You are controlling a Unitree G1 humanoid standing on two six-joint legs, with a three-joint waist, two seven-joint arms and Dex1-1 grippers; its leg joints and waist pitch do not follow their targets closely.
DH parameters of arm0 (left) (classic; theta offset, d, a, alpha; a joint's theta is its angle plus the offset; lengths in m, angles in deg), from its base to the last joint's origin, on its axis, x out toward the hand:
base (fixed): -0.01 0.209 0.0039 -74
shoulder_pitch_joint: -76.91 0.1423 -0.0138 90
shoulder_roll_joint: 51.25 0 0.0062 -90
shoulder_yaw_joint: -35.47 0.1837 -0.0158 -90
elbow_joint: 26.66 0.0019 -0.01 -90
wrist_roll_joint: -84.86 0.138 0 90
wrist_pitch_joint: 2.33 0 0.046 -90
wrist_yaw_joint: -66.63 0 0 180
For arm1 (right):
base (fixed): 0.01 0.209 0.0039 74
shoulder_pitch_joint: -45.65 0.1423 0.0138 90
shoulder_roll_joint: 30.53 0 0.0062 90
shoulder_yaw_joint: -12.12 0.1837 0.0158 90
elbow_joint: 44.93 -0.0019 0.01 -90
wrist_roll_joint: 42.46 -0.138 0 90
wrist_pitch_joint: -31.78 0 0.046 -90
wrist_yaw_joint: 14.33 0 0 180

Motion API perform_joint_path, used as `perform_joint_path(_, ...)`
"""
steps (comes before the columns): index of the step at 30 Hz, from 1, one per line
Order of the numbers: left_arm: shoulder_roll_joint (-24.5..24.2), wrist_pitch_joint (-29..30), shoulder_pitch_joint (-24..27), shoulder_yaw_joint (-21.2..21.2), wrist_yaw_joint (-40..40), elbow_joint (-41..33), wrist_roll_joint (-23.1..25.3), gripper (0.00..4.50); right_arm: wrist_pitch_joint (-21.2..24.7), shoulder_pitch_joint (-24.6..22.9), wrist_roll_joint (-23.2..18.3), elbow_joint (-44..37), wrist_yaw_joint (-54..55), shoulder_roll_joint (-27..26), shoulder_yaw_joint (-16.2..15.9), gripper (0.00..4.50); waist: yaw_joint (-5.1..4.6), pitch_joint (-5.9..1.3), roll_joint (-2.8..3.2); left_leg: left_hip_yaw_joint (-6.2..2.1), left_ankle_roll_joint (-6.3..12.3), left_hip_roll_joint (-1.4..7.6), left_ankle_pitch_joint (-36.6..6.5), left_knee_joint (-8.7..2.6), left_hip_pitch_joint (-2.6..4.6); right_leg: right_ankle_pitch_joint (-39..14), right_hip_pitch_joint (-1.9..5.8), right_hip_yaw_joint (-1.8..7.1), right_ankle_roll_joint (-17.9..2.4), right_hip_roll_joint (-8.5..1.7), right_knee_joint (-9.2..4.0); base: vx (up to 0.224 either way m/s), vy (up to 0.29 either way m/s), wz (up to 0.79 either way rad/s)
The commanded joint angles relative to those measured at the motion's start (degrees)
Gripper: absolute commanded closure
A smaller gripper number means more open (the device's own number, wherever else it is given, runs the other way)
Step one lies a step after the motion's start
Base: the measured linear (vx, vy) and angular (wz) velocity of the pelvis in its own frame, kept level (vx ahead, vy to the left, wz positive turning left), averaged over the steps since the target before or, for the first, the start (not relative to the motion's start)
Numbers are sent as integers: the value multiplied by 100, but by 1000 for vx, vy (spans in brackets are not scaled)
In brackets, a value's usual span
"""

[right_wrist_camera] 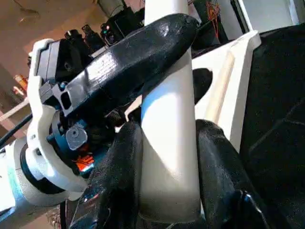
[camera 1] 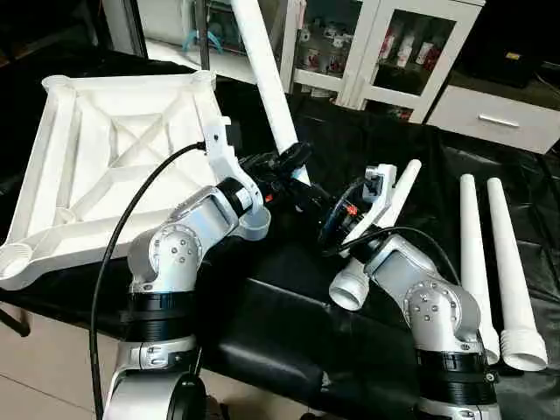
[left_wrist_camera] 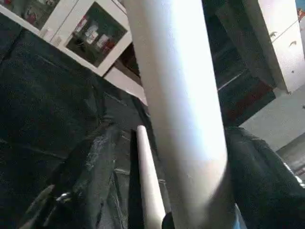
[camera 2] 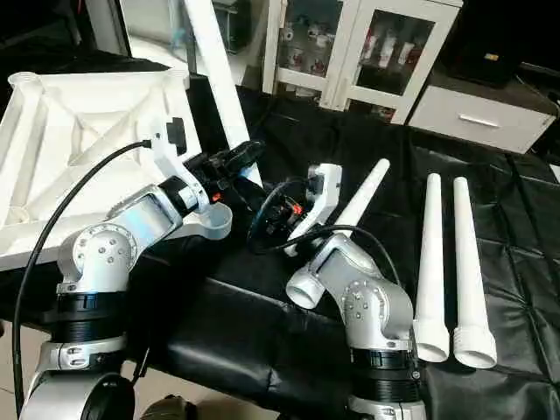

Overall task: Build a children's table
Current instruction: Pick table leg

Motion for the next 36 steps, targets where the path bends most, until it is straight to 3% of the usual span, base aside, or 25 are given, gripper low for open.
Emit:
perform_joint_path(1,-11,35,-68,-63,-113,-53,-79,115,47,-18,-106,-280,27,68,-6,330,13,-558,81,-152,-260,284,-1291,-438,123,-1448,297,302,-669,-524,-475,0,0,0)
perform_joint_path(19,-60,22,-66,-59,-75,-100,-197,255,-62,-34,-33,-222,65,174,-169,330,18,-562,91,-157,-285,287,-1280,-439,121,-1393,302,297,-683,-528,-466,0,0,0)
perform_joint_path(20,-60,22,-66,-59,-75,-100,-197,261,-62,-34,-33,-222,65,174,-169,330,15,-561,117,-157,-296,286,-1309,-438,126,-1401,296,298,-678,-523,-475,0,0,0)
perform_joint_path(21,-73,13,-71,-51,-66,-90,-187,265,-77,-34,-5,-217,79,183,-186,274,14,-561,110,-159,-300,286,-1318,-438,127,-1405,296,297,-679,-524,-474,0,0,0)
perform_joint_path(22,-113,-25,-103,-55,-46,-34,-159,269,-70,-40,1,-203,99,189,-204,260,22,-564,130,-161,-310,285,-1327,-437,134,-1405,294,298,-684,-525,-469,0,0,0)
perform_joint_path(25,-162,-104,-151,-68,-48,19,-113,278,-43,-60,-46,-221,58,202,-217,252,17,-566,133,-165,-316,284,-1347,-441,131,-1400,299,298,-654,-521,-469,0,0,0)
perform_joint_path(33,-419,-304,-349,-203,3,264,-34,299,51,-185,-139,-463,-175,355,-388,164,23,-572,140,-170,-320,285,-1346,-440,143,-1277,298,293,-690,-515,-457,0,0,0)
perform_joint_path(36,-813,-401,-367,-2,281,287,226,300,62,-320,-98,-696,-325,561,-520,155,32,-569,159,-181,-325,289,-1369,-454,145,-1270,302,293,-644,-509,-455,0,0,0)
